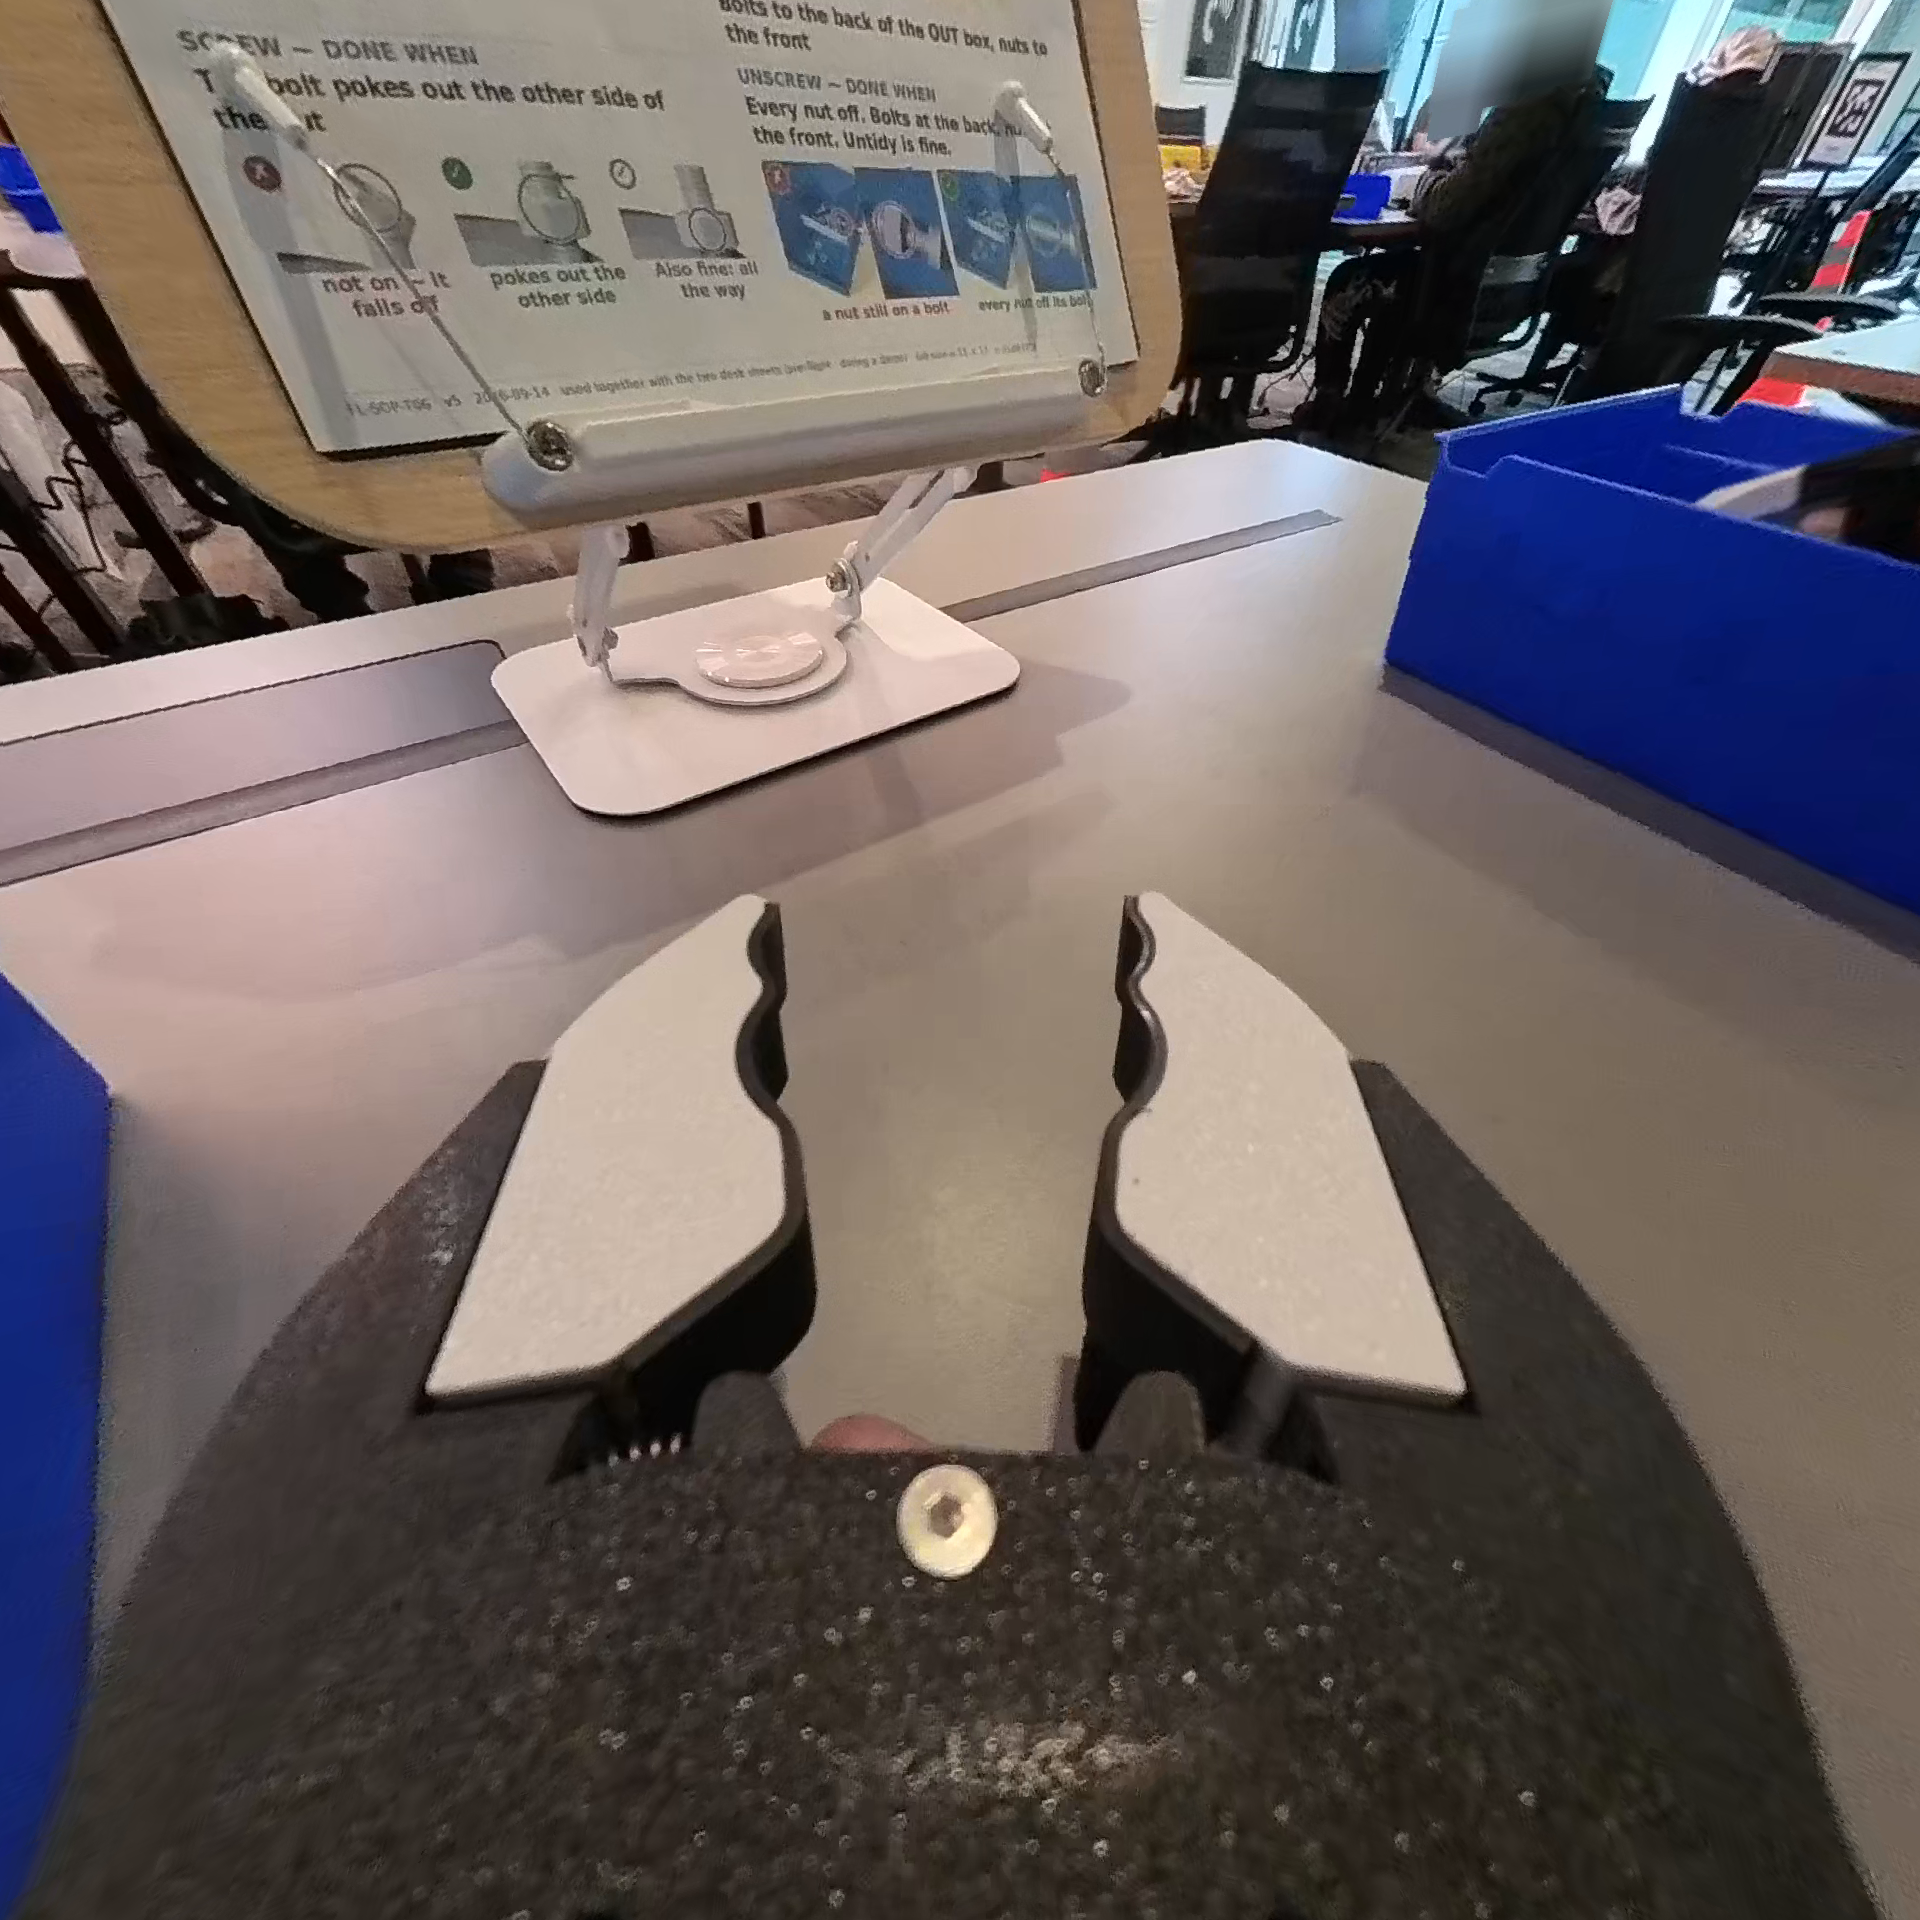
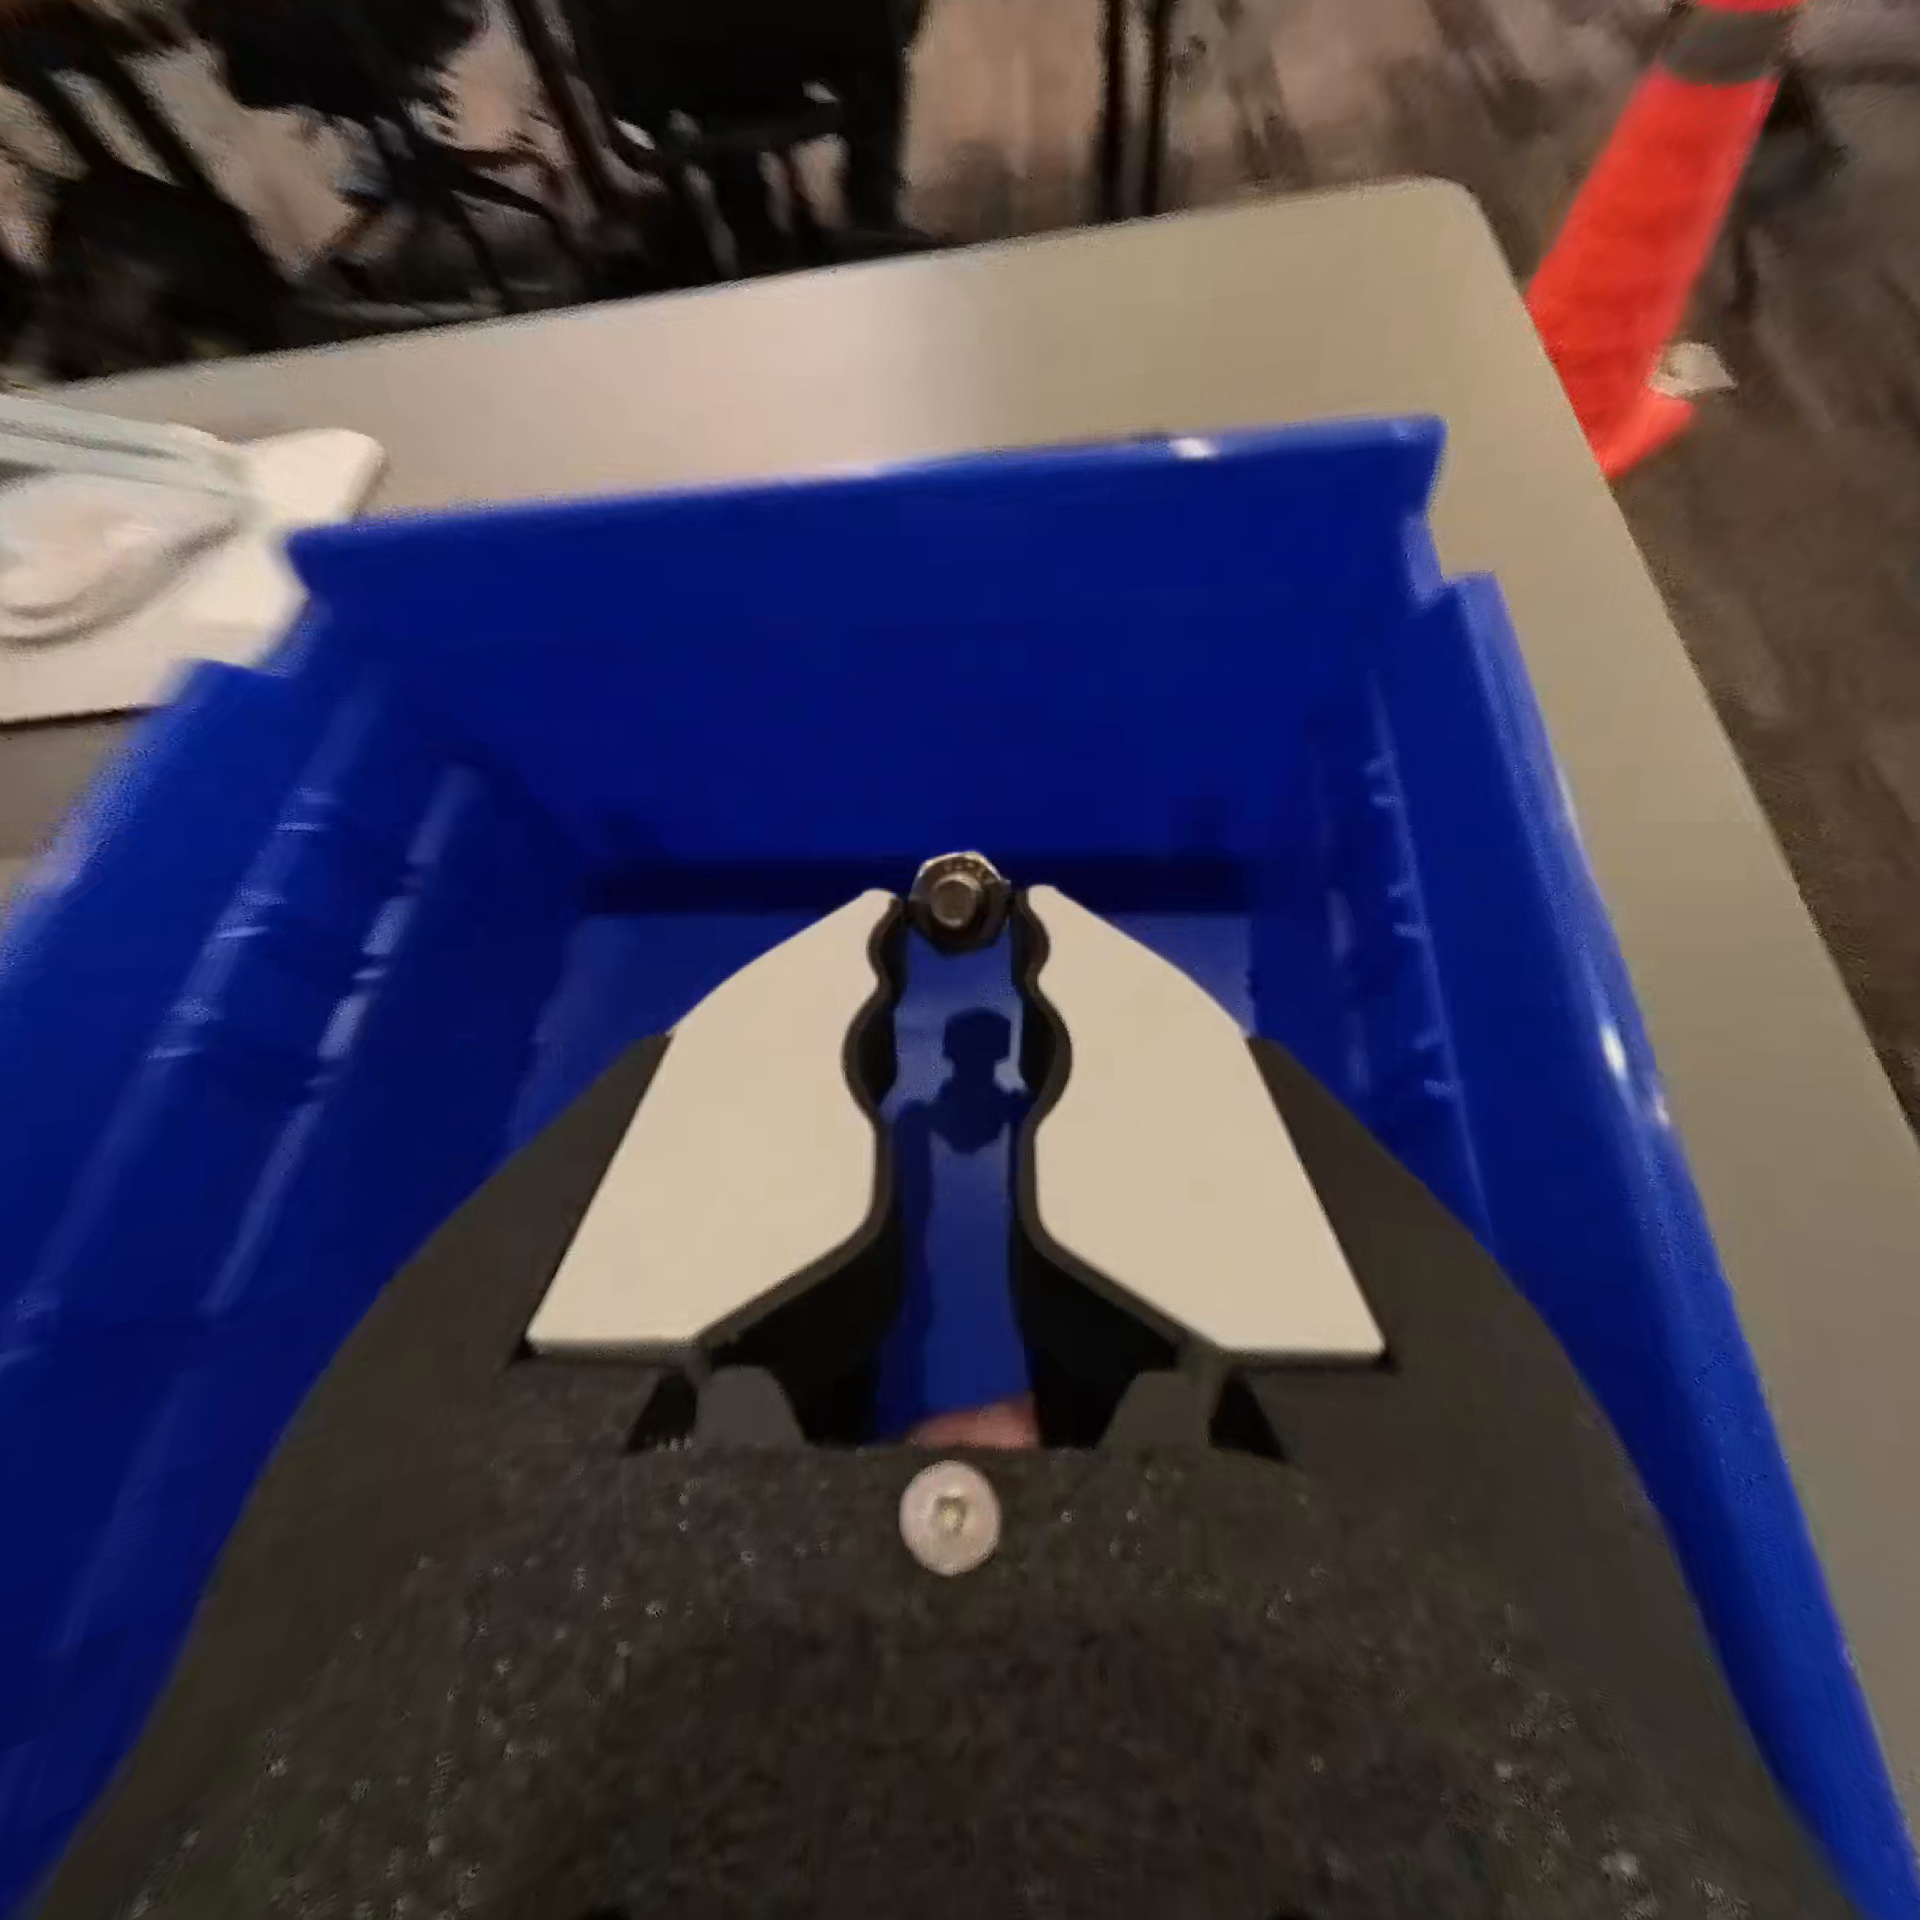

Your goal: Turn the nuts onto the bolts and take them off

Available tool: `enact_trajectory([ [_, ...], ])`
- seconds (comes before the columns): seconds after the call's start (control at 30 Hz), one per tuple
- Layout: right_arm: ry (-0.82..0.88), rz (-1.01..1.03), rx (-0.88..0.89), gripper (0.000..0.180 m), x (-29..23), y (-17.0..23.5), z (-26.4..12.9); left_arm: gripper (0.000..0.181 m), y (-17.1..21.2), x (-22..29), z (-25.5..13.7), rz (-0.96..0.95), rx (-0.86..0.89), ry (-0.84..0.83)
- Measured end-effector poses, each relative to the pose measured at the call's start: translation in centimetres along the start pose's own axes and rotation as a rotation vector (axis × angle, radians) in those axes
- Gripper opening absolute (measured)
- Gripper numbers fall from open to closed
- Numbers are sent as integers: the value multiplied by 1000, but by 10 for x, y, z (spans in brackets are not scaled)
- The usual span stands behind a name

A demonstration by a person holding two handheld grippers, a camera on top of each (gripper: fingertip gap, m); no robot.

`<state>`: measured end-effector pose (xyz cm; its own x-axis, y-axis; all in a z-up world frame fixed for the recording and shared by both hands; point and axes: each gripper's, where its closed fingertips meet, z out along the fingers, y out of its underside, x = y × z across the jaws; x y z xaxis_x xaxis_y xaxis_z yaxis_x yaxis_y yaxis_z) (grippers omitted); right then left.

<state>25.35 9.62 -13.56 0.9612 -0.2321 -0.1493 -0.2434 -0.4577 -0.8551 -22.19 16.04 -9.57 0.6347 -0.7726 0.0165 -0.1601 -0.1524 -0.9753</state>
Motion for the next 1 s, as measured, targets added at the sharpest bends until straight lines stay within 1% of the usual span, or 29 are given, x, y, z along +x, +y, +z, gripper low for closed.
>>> enact_trajectory([
  [0.1,75,-21,-100,19,14,21,15,61,-1,1,0,20,4,-5],
  [0.23,126,-64,-156,19,18,27,16,61,-1,1,0,15,3,0],
  [0.43,147,-54,-196,19,18,34,12,61,0,2,0,8,-8,8],
  [0.67,113,-9,-311,18,15,54,8,61,2,5,1,12,-16,17],
  [0.87,101,24,-280,19,15,57,9,61,2,5,2,12,-20,18],
  [0.9,103,23,-262,23,14,53,9,61,3,5,2,8,-24,20],
  [0.93,118,17,-216,30,14,45,6,61,4,5,2,4,-27,24],
  [1.0,160,-32,-56,33,8,12,-11,61,5,6,3,-4,-36,31],
])
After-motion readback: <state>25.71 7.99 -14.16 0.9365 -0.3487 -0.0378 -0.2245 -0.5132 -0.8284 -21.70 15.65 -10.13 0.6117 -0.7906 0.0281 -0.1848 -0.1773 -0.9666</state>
